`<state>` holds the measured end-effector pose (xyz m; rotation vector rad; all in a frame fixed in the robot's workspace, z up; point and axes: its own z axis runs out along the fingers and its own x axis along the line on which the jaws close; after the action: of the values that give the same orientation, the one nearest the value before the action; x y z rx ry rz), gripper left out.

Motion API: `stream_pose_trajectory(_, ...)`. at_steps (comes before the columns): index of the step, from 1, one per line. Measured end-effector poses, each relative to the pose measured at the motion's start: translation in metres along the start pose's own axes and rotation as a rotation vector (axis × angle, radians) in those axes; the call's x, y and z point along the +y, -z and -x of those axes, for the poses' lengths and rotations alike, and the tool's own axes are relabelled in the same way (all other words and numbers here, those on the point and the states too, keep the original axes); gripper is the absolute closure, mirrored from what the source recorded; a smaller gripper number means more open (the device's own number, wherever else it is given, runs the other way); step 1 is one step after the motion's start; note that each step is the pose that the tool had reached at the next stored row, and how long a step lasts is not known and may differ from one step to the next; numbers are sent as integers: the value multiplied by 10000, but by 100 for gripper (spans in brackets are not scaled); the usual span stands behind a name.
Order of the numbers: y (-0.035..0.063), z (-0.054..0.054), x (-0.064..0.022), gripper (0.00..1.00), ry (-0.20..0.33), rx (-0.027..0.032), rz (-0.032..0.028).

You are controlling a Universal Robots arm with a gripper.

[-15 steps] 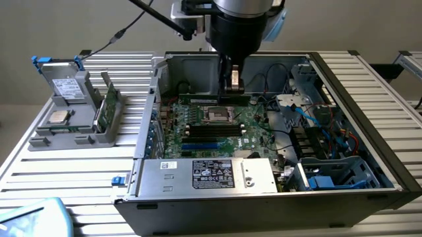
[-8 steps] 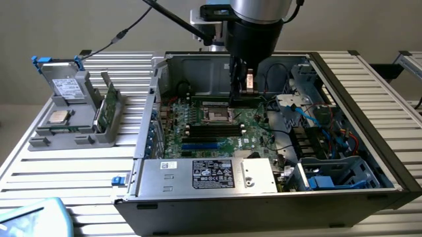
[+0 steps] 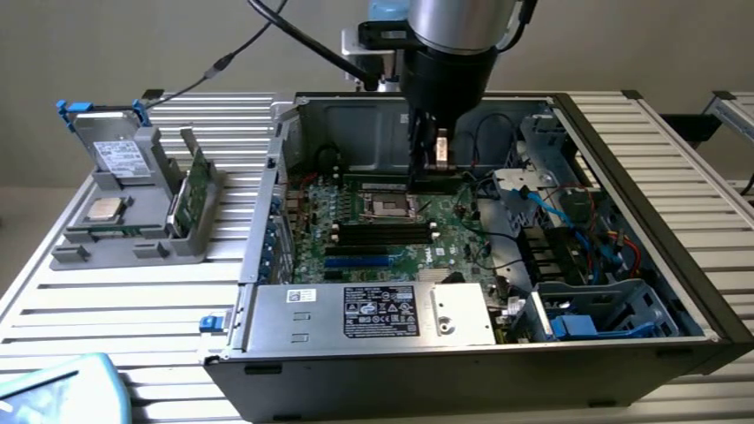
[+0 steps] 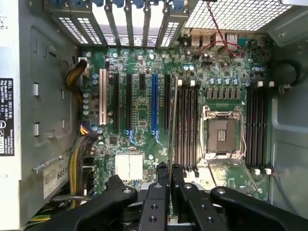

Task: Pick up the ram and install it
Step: 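Pick up the ram and move it above insertion slot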

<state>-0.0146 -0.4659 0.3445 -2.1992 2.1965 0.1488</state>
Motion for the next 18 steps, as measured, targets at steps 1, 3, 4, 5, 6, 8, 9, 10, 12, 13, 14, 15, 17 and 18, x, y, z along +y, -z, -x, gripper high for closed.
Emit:
stream_pose_trajectory(1,-19,14,-2,86,1,0,0)
stream_pose_trajectory(3,-58,44,-9,86,1,-1,0)
stream_pose_trajectory(4,-78,62,-13,86,1,0,0)
stream_pose_trajectory(5,-98,80,-17,86,1,-2,0)
stream_pose_trajectory(6,-117,99,-21,86,0,0,1)
stream_pose_trajectory(8,-154,138,-25,86,0,0,10)
stream_pose_trajectory(9,-172,164,-27,86,1,-1,18)
stream_pose_trajectory(10,-190,197,-29,86,0,-1,22)
stream_pose_trajectory(12,-221,258,-31,86,-3,6,47)
stream_pose_trajectory(13,-228,282,-31,86,-7,23,78)
stream_pose_trajectory(14,-232,296,-32,86,-10,51,145)
stream_pose_trajectory(15,-238,303,-33,86,-12,66,207)
stream_pose_trajectory(17,-260,309,-40,86,-12,65,272)
stream_pose_trajectory(18,-272,311,-44,86,-13,64,289)
